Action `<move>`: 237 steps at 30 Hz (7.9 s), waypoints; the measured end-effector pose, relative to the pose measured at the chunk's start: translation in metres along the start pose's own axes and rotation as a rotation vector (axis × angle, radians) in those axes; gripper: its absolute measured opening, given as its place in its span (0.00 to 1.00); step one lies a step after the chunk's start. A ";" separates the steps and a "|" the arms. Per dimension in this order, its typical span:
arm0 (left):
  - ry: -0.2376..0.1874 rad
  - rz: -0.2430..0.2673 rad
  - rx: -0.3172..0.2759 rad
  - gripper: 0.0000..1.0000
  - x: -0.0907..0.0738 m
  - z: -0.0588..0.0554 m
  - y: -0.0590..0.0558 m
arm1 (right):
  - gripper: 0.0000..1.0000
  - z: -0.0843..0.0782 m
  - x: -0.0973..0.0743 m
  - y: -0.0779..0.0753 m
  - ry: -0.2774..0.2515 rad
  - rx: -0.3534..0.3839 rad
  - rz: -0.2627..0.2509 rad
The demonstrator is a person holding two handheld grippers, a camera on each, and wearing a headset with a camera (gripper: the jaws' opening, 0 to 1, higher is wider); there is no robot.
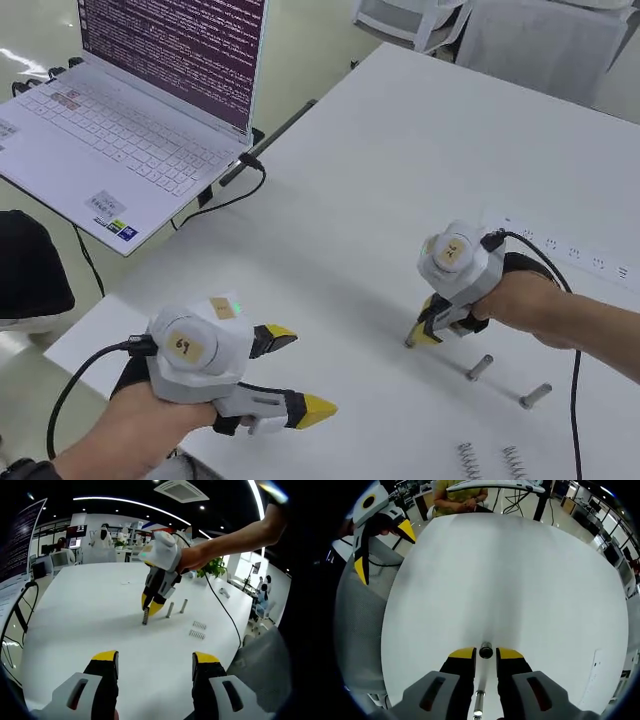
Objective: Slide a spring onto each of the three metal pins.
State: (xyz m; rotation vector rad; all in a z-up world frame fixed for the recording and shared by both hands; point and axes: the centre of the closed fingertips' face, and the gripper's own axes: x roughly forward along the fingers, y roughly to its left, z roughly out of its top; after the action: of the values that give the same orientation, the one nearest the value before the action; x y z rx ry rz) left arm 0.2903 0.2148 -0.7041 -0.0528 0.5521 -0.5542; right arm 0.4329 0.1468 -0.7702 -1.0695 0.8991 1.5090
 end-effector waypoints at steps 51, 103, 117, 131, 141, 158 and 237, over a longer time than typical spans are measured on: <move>0.014 -0.036 0.043 0.54 0.002 0.006 -0.016 | 0.25 -0.008 -0.089 0.002 -0.304 0.310 -0.145; 0.024 -0.066 0.087 0.54 0.011 0.023 -0.023 | 0.39 -0.107 -0.138 0.076 -0.622 0.756 -0.328; 0.025 -0.074 0.096 0.54 0.013 0.025 -0.026 | 0.44 -0.121 -0.138 0.105 -0.675 0.816 -0.345; 0.027 -0.078 0.090 0.54 0.015 0.023 -0.027 | 0.50 -0.126 -0.125 0.145 -0.693 0.843 -0.332; 0.029 -0.081 0.092 0.54 0.016 0.024 -0.028 | 0.51 -0.129 -0.123 0.152 -0.710 0.868 -0.338; 0.050 -0.112 0.127 0.54 0.024 0.027 -0.038 | 0.52 -0.133 -0.121 0.160 -0.717 0.890 -0.338; 0.322 -0.546 0.720 0.48 0.134 0.005 -0.138 | 0.53 -0.146 -0.129 0.183 -0.746 0.942 -0.348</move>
State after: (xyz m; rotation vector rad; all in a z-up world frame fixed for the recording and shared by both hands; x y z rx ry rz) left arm 0.3212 0.0281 -0.7383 0.5944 0.6227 -1.2829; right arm 0.2875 -0.0634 -0.6933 0.0525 0.6911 0.8769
